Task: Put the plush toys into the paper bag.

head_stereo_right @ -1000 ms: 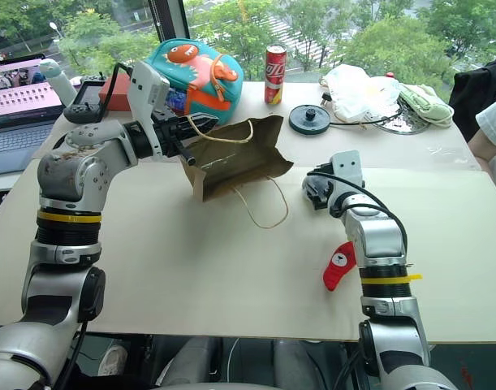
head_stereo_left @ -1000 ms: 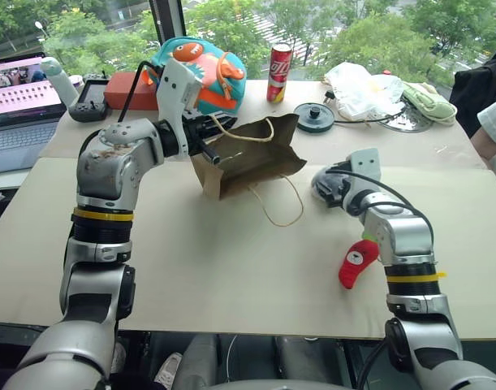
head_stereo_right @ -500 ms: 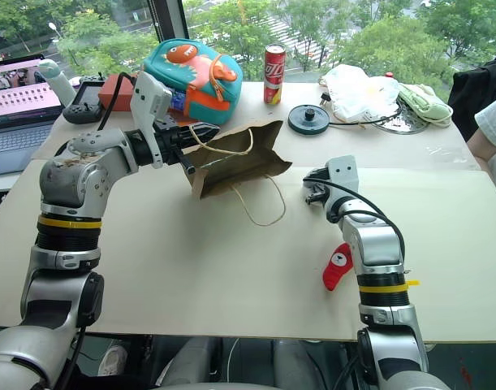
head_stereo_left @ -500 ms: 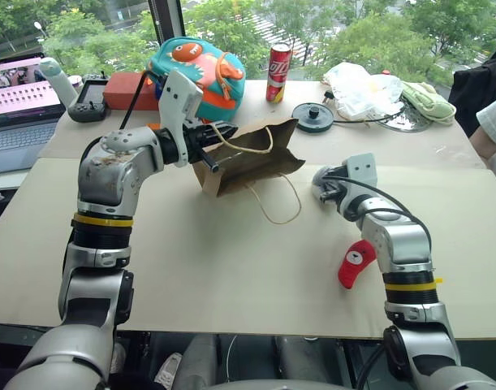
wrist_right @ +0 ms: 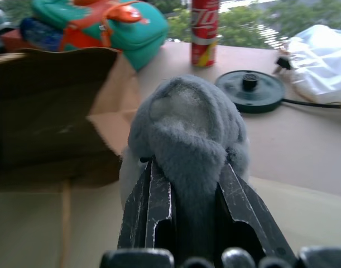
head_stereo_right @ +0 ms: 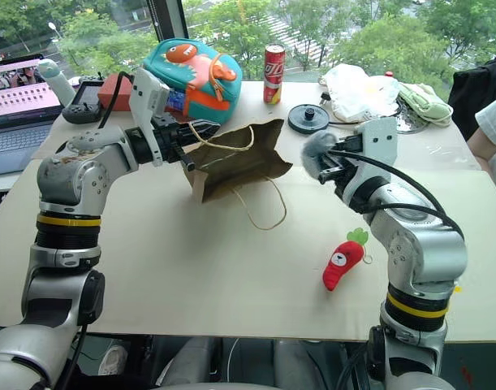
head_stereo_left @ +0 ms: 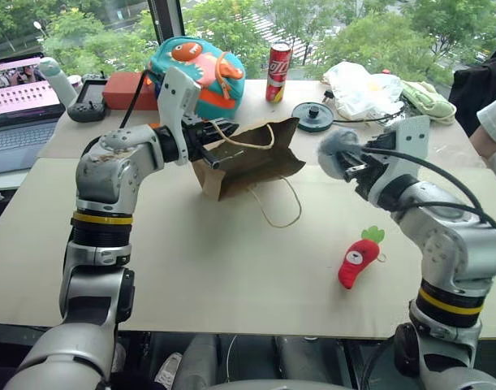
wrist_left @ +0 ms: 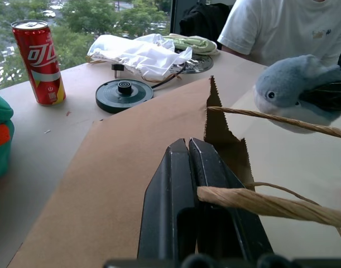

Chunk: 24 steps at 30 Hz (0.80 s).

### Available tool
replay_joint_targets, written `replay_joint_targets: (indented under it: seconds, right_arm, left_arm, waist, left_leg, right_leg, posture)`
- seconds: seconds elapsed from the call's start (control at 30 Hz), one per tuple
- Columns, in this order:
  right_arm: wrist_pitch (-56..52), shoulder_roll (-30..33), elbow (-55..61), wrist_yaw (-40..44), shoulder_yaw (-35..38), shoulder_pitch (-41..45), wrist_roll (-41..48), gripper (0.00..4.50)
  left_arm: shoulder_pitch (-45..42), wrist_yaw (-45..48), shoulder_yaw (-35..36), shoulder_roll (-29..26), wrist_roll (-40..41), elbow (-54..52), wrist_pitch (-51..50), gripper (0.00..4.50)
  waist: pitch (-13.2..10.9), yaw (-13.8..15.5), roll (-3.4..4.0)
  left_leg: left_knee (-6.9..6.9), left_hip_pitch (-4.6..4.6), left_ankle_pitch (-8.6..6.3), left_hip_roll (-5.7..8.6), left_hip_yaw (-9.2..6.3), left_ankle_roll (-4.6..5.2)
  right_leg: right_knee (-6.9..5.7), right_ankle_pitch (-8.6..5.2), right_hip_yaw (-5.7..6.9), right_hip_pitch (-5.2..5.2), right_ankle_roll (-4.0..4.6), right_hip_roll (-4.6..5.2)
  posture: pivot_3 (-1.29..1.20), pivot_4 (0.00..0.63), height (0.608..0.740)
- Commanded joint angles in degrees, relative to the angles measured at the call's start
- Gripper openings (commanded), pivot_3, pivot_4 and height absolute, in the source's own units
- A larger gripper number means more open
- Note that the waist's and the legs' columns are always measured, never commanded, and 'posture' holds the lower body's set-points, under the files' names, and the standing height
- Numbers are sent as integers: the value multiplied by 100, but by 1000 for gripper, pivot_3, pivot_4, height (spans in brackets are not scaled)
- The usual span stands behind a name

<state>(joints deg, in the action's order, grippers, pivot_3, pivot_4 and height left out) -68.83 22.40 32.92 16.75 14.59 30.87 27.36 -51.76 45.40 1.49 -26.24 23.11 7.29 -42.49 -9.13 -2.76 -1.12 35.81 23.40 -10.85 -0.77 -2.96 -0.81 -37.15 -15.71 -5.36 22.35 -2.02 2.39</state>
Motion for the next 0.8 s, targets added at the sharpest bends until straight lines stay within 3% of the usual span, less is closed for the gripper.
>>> replay_joint_targets:
  seconds: [0.03,0.43,0.67,0.8]
  right_arm:
    - [-445,-84,496,-27,-336,256,345,731]
    - [-19,-991,-683,-683,-1736,1147,-269,731]
    - [311,-1535,-1570,-1003,-1889,1642,-683,731]
    - [358,-1719,-1639,-1060,-1842,1692,-740,1921]
  left_arm:
    - [-221,-50,188,8,200,-133,-55,0]
    - [-279,-129,194,70,318,-107,-130,0]
    - [-262,-126,167,111,315,-111,-111,0]
    - [-246,-122,159,107,321,-119,-112,0]
  waist:
    - [0,6,0]
    - [0,18,0]
    - [0,13,1]
    - [0,14,1]
  left_leg:
    - [1,-1,0,0,0,0]
    - [2,4,0,3,0,0]
    - [-4,5,0,1,-1,-1]
    - [-4,21,0,2,-1,-1]
  right_leg:
    - [0,0,1,-1,0,0]
    - [1,0,2,3,0,3]
    - [-2,0,3,11,1,2]
    - [-9,2,4,25,3,5]
  posture:
    - [0,150,739]
    - [0,150,739]
    - [0,150,739]
    - [0,150,739]
